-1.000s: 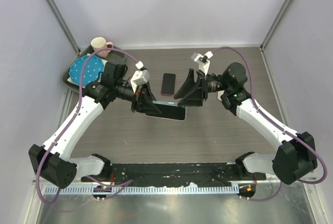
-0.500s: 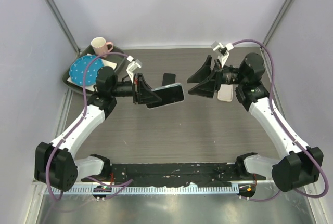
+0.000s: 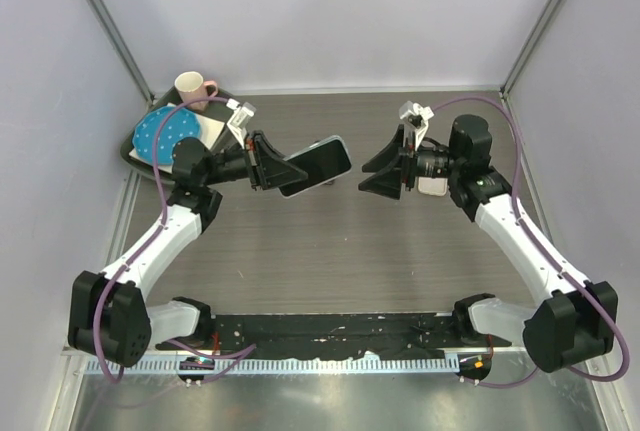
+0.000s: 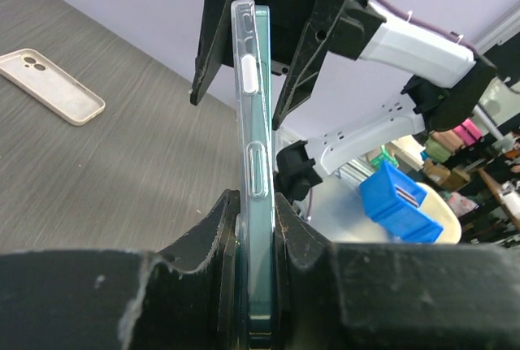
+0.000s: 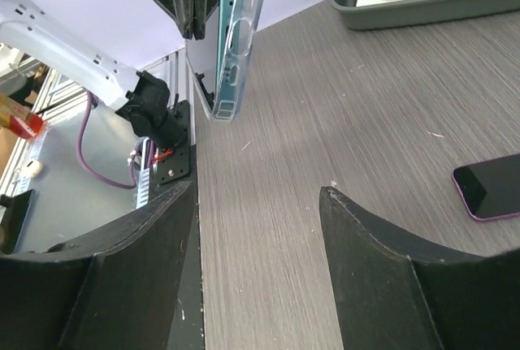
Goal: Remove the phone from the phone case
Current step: Adjust the phone.
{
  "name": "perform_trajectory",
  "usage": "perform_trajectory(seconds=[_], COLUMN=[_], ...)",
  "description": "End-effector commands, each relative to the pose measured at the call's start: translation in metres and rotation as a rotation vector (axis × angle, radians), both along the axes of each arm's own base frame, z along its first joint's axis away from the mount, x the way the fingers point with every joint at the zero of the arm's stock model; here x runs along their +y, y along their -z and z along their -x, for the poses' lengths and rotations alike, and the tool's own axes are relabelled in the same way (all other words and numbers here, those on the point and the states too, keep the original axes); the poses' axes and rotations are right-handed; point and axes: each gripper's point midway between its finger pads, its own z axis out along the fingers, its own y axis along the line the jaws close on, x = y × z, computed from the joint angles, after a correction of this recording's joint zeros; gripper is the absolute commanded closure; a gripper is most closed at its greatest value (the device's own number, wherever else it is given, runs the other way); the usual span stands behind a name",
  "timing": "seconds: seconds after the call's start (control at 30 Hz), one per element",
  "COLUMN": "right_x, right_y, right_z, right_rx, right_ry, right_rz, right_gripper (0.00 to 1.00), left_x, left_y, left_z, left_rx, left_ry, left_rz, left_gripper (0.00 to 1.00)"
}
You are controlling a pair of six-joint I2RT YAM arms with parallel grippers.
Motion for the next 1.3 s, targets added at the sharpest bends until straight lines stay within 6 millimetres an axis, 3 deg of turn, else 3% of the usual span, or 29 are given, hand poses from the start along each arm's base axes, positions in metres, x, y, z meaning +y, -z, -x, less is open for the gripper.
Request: perform_trajectory(seconds=[0.0,0.07,0.13,0.27,0.37,0.4,0.53,0.7,1.0,1.17,1.27], right_x=[0.007,0.009,0.009,0.012,0.019,0.021,0.034,0.042,0.050,0.058,0.067], right_y=[-0.033,-0.042,-0.055,-0.063,-0.063,-0.061,-0.043,-0.049,-0.041,-0.053,-0.046], right_z=[0.007,0.015,0.019,0.012,0.008,0.003,-0.016,-0.022,-0.011,-0.009,-0.006], right_rx=[-0.086,-0.009,-0.085,-0.077,-0.069,-0.016,-0.071,-0.042,-0.004,0.039,0.063], right_ry=[-0.099,-0.133,-0.163,-0.166,-0.166,-0.140,-0.059,-0.044,-0.100,-0.121,-0.143], right_rz=[-0.117,-0.165,-0.199,-0.202,-0.205,-0.191,-0.100,-0.129,-0.144,-0.219,-0.213], right_gripper=[0.33,0.33,0.32,0.32,0.32,0.31,0.28,0.27,0.35,0.45,0.47], left_x=[0.004,0.005,0.005,0.005,0.005,0.005,0.005,0.005,0.006,0.006,0.007], left_y=[-0.026,-0.025,-0.021,-0.015,-0.014,-0.014,-0.016,-0.014,-0.027,-0.019,-0.022], left_z=[-0.001,-0.003,-0.006,-0.009,-0.009,-0.008,-0.005,-0.004,0.001,-0.003,-0.005], left_rx=[-0.038,-0.026,-0.010,-0.005,-0.010,-0.013,-0.025,-0.030,-0.058,-0.050,-0.051], left_ry=[-0.034,-0.047,-0.057,-0.072,-0.073,-0.069,-0.057,-0.052,-0.035,-0.054,-0.068], left_rz=[0.074,0.077,0.072,0.057,0.052,0.051,0.049,0.046,0.061,0.059,0.065], left_gripper=[1.00,1.00,1.00,1.00,1.00,1.00,1.00,1.00,1.00,1.00,1.00])
